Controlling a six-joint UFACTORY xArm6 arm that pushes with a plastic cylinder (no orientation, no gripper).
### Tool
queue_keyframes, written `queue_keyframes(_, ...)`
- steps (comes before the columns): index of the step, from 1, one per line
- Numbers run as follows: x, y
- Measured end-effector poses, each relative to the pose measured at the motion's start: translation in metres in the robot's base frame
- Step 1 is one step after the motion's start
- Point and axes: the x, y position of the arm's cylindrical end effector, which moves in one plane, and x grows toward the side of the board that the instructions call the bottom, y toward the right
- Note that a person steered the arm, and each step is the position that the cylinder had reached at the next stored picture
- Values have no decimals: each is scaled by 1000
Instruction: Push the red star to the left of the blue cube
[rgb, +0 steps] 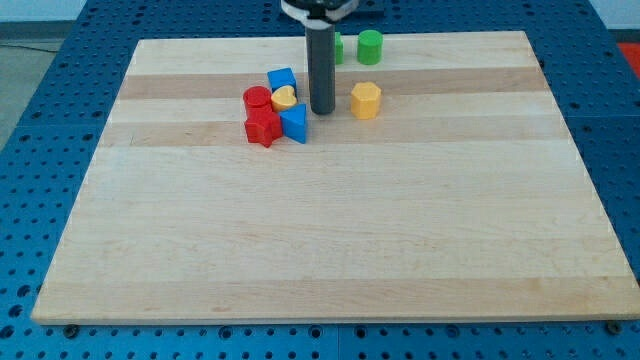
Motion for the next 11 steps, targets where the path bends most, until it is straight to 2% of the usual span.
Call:
queue_keyframes(1, 52, -6)
queue_keyframes(2, 93, -49)
queue_keyframes(3, 91, -78)
queue_keyframes(8, -4, -83)
queue_keyframes(11, -18, -130)
